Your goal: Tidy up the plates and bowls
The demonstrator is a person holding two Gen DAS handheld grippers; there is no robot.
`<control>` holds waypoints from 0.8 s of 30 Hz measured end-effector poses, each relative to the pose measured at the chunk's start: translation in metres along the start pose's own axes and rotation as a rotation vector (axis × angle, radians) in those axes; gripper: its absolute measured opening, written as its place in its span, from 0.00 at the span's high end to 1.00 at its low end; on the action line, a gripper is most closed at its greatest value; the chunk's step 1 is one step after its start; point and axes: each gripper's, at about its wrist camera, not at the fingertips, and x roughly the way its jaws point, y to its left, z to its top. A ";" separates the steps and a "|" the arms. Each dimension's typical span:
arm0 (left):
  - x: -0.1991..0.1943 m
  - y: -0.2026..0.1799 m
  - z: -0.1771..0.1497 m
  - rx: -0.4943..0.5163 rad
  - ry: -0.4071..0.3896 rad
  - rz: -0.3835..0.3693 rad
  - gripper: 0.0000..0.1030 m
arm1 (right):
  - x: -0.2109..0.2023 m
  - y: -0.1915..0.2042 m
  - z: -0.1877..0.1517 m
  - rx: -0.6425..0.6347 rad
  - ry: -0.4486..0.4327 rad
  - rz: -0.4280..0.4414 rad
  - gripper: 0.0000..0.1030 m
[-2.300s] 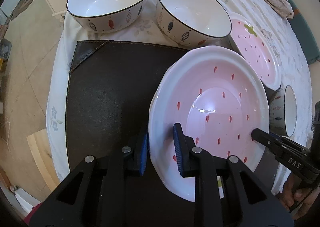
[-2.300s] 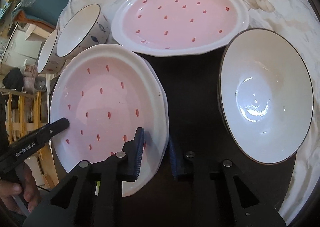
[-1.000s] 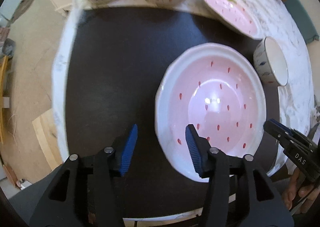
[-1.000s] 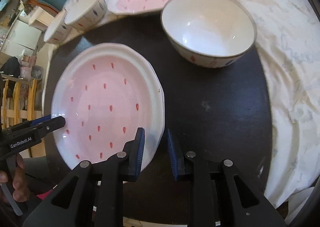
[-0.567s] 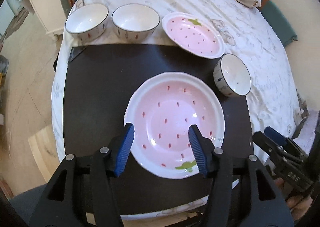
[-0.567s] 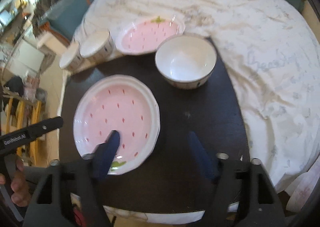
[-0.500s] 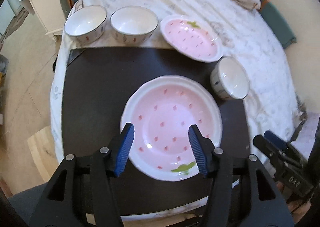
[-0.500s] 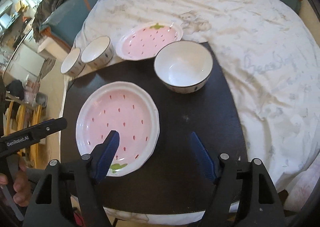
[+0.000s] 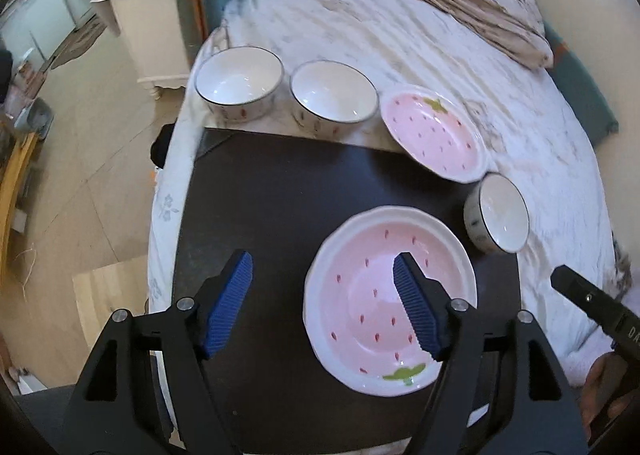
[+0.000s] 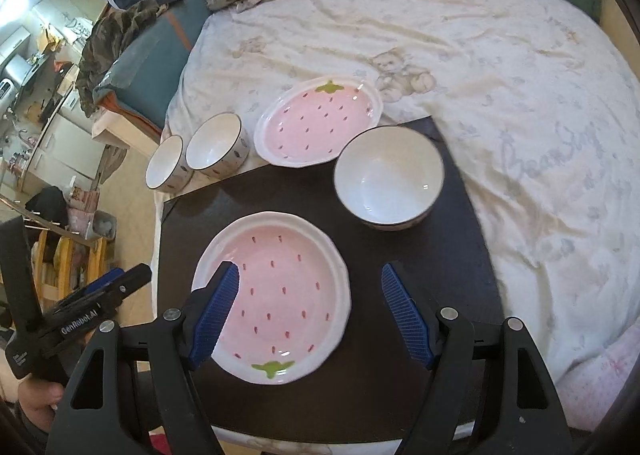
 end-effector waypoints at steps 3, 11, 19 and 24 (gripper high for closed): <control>0.003 0.001 0.004 0.007 -0.022 0.053 0.32 | 0.002 0.001 0.003 -0.022 -0.013 0.015 0.25; 0.016 -0.004 0.022 -0.032 -0.032 0.083 0.32 | 0.013 -0.001 0.015 -0.139 -0.054 -0.017 0.25; 0.032 -0.033 0.044 -0.065 -0.021 0.043 0.32 | 0.026 -0.036 0.051 -0.068 -0.046 0.048 0.25; 0.053 -0.048 0.062 -0.076 0.007 0.056 0.32 | 0.027 -0.058 0.085 0.011 -0.097 0.078 0.25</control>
